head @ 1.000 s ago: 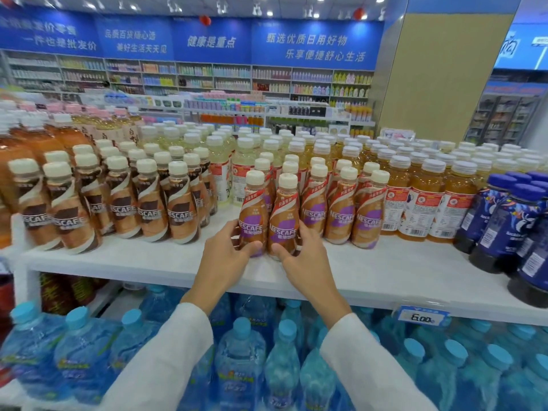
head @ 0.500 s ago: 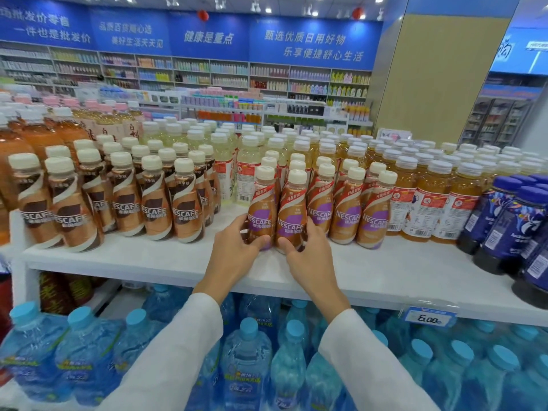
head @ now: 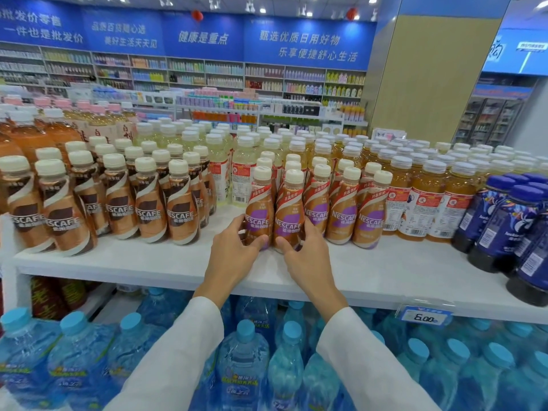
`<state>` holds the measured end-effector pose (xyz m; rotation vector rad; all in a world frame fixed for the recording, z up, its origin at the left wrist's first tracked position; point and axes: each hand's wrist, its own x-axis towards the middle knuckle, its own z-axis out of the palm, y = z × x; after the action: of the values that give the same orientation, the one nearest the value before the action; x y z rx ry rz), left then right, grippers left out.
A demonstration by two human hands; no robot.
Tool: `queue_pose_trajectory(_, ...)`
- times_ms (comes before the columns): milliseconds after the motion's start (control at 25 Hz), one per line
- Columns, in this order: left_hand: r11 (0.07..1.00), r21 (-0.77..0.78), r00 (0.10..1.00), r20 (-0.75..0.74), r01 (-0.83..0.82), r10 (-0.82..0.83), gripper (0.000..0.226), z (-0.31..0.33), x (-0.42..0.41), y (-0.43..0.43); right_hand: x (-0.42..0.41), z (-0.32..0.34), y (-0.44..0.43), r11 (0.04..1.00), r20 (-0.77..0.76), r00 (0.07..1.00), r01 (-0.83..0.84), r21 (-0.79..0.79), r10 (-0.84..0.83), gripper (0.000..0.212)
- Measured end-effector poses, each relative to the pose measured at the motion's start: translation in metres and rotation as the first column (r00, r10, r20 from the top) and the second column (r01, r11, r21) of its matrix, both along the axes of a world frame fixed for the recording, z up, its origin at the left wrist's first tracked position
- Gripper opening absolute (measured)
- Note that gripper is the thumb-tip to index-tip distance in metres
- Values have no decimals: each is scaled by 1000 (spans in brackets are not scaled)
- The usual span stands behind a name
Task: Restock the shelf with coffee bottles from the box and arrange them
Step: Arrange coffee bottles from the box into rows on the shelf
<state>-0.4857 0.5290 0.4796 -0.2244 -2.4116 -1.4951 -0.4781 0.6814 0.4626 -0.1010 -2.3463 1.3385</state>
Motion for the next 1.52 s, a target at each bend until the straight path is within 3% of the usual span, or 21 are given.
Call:
queue_pose_trajectory(400,1000,-11,1000,8,-11,11,72,-4,-1,1,6,2,0,998,-40,999,-20,-54,18,64)
queue_pose_trajectory(640,992,-102,997,36,-71,75,78,-6,16,-3,28,3,4,999,-15,999,-44,-5,44,65)
queue_pose_trajectory(760,988,-109,994,9,-110,112,67,-16,48,-10,64,-1,1,997,-5,997,-72,19,72,68)
queue_pose_trajectory(960,961,-23,960,-55,-276,275,48,-50,119,-38,122,-26,-19,963,-46,963,-268,-19,267,57)
queue_pose_trajectory(1120,880,67,882,77,-469,465,40,-95,198,-83,156,-68,-53,902,-1,906,-420,-103,422,46)
queue_pose_trajectory(1320,693,117,697,247,-711,673,30,-146,297,-143,204,-138,-121,821,211,794,-538,-191,569,44)
queue_pose_trajectory(1400,614,137,621,321,-777,715,27,-165,334,-166,222,-164,-153,787,286,735,-596,-160,615,48)
queue_pose_trajectory(1520,507,141,516,417,-850,749,30,-196,385,-200,242,-194,-200,749,410,653,-649,-131,637,34)
